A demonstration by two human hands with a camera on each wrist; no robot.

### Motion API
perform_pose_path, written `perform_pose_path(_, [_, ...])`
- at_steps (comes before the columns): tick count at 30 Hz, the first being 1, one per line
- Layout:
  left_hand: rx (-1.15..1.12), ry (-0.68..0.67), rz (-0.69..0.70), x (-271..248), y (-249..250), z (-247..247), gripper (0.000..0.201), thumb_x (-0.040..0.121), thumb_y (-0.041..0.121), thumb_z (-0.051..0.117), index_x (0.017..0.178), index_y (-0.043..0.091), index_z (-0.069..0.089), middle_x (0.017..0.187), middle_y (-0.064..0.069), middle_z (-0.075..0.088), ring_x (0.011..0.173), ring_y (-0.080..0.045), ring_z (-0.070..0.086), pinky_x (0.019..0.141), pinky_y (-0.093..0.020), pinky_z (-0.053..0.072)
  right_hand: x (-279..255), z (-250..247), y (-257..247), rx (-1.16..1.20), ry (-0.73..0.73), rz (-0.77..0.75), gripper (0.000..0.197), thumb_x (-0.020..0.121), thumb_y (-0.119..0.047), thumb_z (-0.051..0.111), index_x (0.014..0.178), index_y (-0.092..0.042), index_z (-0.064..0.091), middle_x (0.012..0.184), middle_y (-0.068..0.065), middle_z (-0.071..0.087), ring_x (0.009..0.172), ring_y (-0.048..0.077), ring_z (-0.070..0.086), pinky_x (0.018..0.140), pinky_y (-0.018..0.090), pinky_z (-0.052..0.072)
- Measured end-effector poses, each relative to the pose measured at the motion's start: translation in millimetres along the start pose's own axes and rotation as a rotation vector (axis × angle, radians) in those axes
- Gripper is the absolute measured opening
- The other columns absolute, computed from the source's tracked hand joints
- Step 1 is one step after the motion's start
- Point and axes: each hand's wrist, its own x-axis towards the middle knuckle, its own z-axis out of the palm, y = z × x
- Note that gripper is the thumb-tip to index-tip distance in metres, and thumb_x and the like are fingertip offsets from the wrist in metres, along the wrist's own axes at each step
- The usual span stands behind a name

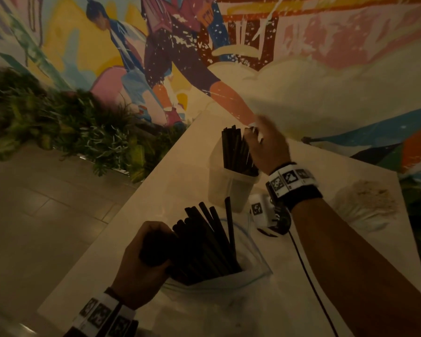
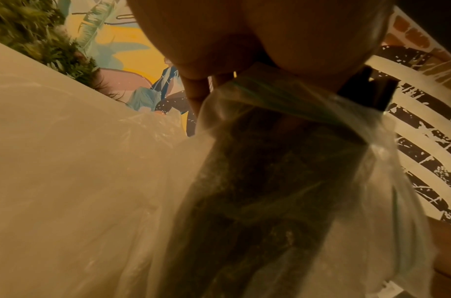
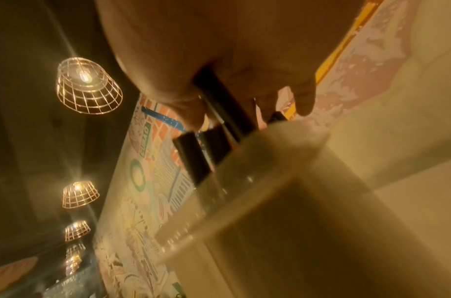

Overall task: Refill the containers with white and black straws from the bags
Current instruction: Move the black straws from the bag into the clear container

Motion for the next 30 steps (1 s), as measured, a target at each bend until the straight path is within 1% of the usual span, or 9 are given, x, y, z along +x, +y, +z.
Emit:
perform_pose_path(3, [0.016,-0.004,-0.005,0,-1,0,0.036,0.054,0.025,0.073,0.087,0.034,0.059,0.093,0.003,0.065,0.082,-0.011,0.064,0.072,-0.014,0.051,-1,8,4,-0.048,-0.189,0.005,0.036,0.097,-0.041,0.031,0.095,-0.013,0.054,0.098,0.008,0.052,0.105,0.033,0.052,0.085,0.041,0.043])
perform_pose_path(7, [0.010,0.000,-0.006,-1,-3,-2,0.037,0.054,0.025,0.072,0.087,0.035,0.060,0.095,0.003,0.065,0.083,-0.010,0.064,0.073,-0.014,0.052,7,11,11,-0.242,-0.145,-0.042,0.054,0.094,-0.051,0.024,0.124,-0.016,0.052,0.136,0.010,0.048,0.127,0.030,0.042,0.102,0.056,0.035])
perform_pose_path(9, [0.010,0.001,-0.003,-2,-3,-3,0.037,0.054,0.024,0.071,0.087,0.036,0.060,0.094,0.004,0.065,0.083,-0.010,0.064,0.072,-0.013,0.051,3,13,9,-0.234,-0.113,-0.017,0.060,0.091,-0.057,0.022,0.121,-0.017,0.054,0.133,0.009,0.053,0.123,0.029,0.047,0.098,0.056,0.038])
perform_pose_path(15, [-0.004,0.001,0.002,-1,-1,-3,0.038,0.053,0.018,0.074,0.084,0.034,0.060,0.091,0.006,0.065,0.081,-0.008,0.064,0.070,-0.012,0.051,-26,-28,-31,0.199,0.483,-0.197,0.032,0.092,-0.032,0.055,0.112,-0.007,0.062,0.107,0.006,0.068,0.093,0.014,0.064,0.080,0.024,0.051])
perform_pose_path(18, [0.004,-0.007,-0.011,0,-2,-3,0.036,0.055,0.025,0.073,0.088,0.033,0.060,0.094,0.002,0.065,0.083,-0.012,0.064,0.074,-0.015,0.052,-63,-39,-48,0.426,0.165,-0.071,0.026,0.086,-0.022,0.065,0.110,-0.012,0.063,0.098,-0.005,0.068,0.085,0.000,0.064,0.075,0.014,0.051])
perform_pose_path(22, [0.050,-0.019,-0.020,1,-6,-4,0.050,0.058,0.011,0.076,0.098,0.032,0.057,0.097,-0.001,0.067,0.087,-0.018,0.066,0.076,-0.022,0.055,-103,-14,-28,0.395,-0.326,0.189,0.057,0.081,-0.011,0.068,0.133,-0.024,0.048,0.117,-0.013,0.059,0.106,0.005,0.058,0.093,0.028,0.051])
perform_pose_path(25, [0.022,-0.059,-0.045,1,-7,-5,0.058,0.060,0.014,0.078,0.109,0.033,0.055,0.099,-0.011,0.069,0.088,-0.028,0.069,0.077,-0.032,0.058,-112,8,-14,0.411,-0.610,0.297,0.077,0.079,-0.007,0.072,0.144,-0.021,0.033,0.129,-0.007,0.051,0.124,0.009,0.047,0.090,0.020,0.047])
perform_pose_path(28, [0.055,-0.056,-0.024,3,-7,-2,0.058,0.061,0.002,0.074,0.105,0.036,0.057,0.097,-0.006,0.070,0.085,-0.023,0.069,0.074,-0.027,0.058,-112,22,-23,0.427,-0.786,0.254,0.070,0.081,0.002,0.068,0.142,-0.013,0.037,0.134,0.002,0.051,0.120,0.004,0.042,0.075,0.004,0.046])
perform_pose_path(30, [0.045,-0.048,-0.009,3,-4,0,0.055,0.060,0.001,0.073,0.101,0.034,0.058,0.095,-0.001,0.070,0.083,-0.016,0.069,0.073,-0.020,0.056,-113,31,-33,0.385,-0.785,0.115,0.047,0.083,-0.003,0.068,0.126,-0.017,0.057,0.121,-0.001,0.061,0.110,0.005,0.053,0.082,0.010,0.049])
